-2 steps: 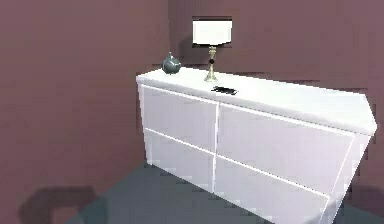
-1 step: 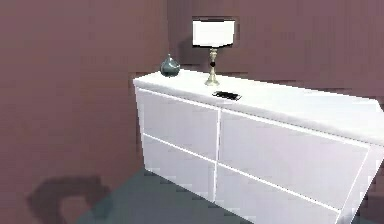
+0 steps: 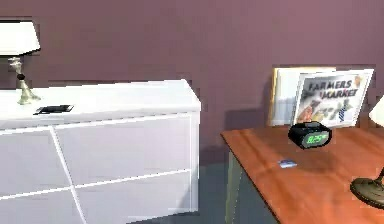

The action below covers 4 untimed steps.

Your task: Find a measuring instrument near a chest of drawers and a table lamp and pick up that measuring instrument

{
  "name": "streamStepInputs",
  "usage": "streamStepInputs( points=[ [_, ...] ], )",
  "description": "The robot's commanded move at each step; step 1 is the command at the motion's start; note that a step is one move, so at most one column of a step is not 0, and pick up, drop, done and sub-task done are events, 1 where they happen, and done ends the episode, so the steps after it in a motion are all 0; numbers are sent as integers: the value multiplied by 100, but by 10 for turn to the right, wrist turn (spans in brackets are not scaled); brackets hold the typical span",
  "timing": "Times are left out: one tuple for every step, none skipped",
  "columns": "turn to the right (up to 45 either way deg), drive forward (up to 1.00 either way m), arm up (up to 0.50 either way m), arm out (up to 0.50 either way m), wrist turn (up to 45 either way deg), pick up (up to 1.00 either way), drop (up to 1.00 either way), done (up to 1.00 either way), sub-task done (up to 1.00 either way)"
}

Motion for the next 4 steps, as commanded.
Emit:
streamStepInputs(
  points=[
    [450,0,0,0,0,0,0,0,0],
    [420,0,0,0,0,0,0,0,0],
    [30,0,0,0,0,0,0,0,0],
    [0,30,0,0,0,0,0,0,0]
  ],
)
